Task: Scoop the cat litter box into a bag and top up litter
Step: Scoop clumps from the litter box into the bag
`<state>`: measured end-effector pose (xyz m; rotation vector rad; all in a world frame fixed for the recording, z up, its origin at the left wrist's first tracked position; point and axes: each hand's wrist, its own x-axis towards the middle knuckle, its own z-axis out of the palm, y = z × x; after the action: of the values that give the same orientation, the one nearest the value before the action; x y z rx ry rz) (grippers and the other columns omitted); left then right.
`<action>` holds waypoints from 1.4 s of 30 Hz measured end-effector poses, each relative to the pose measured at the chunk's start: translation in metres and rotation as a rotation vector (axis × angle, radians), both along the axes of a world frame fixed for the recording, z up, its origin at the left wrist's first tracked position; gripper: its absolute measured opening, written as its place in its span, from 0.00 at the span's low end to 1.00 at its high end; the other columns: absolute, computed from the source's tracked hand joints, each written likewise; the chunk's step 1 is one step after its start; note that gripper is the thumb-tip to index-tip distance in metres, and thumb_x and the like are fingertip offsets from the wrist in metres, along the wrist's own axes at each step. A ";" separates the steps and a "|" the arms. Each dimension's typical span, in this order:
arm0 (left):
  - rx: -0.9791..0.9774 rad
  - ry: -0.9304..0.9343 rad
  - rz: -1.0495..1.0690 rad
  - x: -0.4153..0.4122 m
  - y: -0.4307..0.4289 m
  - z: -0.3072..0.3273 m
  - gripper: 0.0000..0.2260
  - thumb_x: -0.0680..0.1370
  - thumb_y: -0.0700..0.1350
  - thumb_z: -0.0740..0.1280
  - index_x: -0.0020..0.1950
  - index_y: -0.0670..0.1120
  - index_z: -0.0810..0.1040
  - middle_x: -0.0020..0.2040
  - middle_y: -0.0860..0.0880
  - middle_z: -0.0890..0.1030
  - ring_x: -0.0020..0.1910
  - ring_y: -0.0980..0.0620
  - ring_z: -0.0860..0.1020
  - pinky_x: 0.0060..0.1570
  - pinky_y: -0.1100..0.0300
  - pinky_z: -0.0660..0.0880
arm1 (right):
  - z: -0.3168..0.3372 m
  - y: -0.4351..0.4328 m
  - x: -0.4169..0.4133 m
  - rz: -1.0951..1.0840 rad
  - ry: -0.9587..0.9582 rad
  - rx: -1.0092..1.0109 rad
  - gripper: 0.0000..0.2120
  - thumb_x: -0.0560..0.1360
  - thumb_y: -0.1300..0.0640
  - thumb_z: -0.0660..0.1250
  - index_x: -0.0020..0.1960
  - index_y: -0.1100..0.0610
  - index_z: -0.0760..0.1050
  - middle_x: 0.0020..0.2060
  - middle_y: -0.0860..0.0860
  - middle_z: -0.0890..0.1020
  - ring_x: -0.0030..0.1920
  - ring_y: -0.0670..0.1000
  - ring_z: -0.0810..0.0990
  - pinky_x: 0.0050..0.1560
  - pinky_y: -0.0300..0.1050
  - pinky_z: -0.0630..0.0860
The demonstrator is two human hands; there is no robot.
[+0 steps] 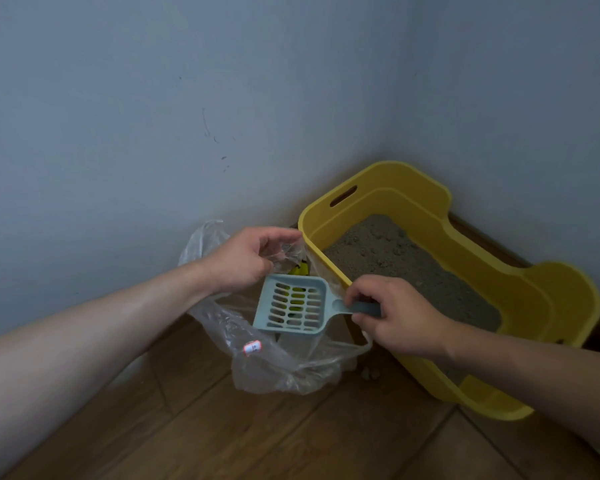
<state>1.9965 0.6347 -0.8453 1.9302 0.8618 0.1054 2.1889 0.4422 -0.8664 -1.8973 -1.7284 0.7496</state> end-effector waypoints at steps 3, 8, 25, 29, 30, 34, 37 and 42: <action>0.004 -0.006 0.010 0.000 0.000 0.000 0.30 0.74 0.27 0.66 0.66 0.58 0.76 0.60 0.54 0.80 0.60 0.54 0.78 0.61 0.52 0.77 | 0.000 -0.005 0.003 -0.008 -0.021 0.009 0.16 0.73 0.59 0.71 0.59 0.47 0.76 0.49 0.39 0.77 0.49 0.39 0.76 0.44 0.29 0.70; 0.016 -0.012 0.012 0.000 0.001 0.002 0.29 0.75 0.28 0.66 0.65 0.59 0.76 0.57 0.55 0.79 0.58 0.57 0.78 0.57 0.58 0.76 | -0.002 -0.014 0.013 -0.039 -0.060 0.065 0.14 0.73 0.58 0.71 0.58 0.50 0.79 0.49 0.42 0.78 0.49 0.41 0.76 0.49 0.35 0.72; -0.004 -0.050 -0.068 0.036 -0.004 -0.014 0.29 0.73 0.30 0.69 0.58 0.65 0.77 0.55 0.40 0.81 0.54 0.41 0.80 0.57 0.47 0.78 | -0.025 -0.037 0.052 -0.489 -0.170 -0.053 0.16 0.77 0.57 0.67 0.64 0.51 0.75 0.52 0.44 0.76 0.48 0.42 0.75 0.50 0.37 0.74; -0.018 -0.050 -0.063 0.045 -0.001 -0.021 0.30 0.73 0.30 0.69 0.57 0.67 0.77 0.49 0.44 0.81 0.47 0.46 0.81 0.49 0.53 0.78 | -0.038 -0.041 0.070 -0.537 -0.197 -0.153 0.16 0.76 0.58 0.67 0.63 0.52 0.75 0.53 0.46 0.78 0.46 0.43 0.77 0.47 0.39 0.79; -0.022 -0.056 -0.063 0.047 -0.001 -0.023 0.30 0.73 0.30 0.70 0.57 0.67 0.77 0.47 0.45 0.81 0.46 0.49 0.80 0.48 0.55 0.77 | -0.041 -0.042 0.075 -0.549 -0.200 -0.187 0.15 0.76 0.59 0.67 0.63 0.52 0.75 0.53 0.47 0.79 0.45 0.43 0.77 0.45 0.41 0.80; -0.038 -0.070 -0.072 0.057 -0.003 -0.028 0.30 0.72 0.31 0.70 0.57 0.68 0.78 0.50 0.35 0.79 0.43 0.47 0.77 0.43 0.53 0.74 | -0.047 -0.048 0.094 -0.598 -0.222 -0.306 0.15 0.74 0.62 0.66 0.60 0.56 0.77 0.44 0.48 0.80 0.38 0.46 0.80 0.38 0.46 0.83; -0.069 -0.080 -0.081 0.064 -0.003 -0.031 0.30 0.71 0.33 0.70 0.57 0.69 0.78 0.55 0.36 0.80 0.44 0.40 0.79 0.43 0.52 0.75 | -0.052 -0.050 0.104 -0.626 -0.248 -0.372 0.14 0.73 0.62 0.66 0.58 0.56 0.77 0.40 0.47 0.78 0.37 0.46 0.80 0.38 0.48 0.83; -0.110 -0.088 -0.067 0.072 -0.001 -0.034 0.32 0.73 0.29 0.69 0.54 0.70 0.79 0.56 0.46 0.82 0.47 0.48 0.82 0.45 0.55 0.80 | -0.064 -0.045 0.115 -0.634 -0.280 -0.439 0.11 0.74 0.61 0.66 0.56 0.56 0.78 0.37 0.45 0.76 0.37 0.44 0.79 0.36 0.43 0.82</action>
<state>2.0684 0.6338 -0.8795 1.8355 0.7291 0.1006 2.3035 0.3970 -0.9303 -2.7584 -1.0188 0.6619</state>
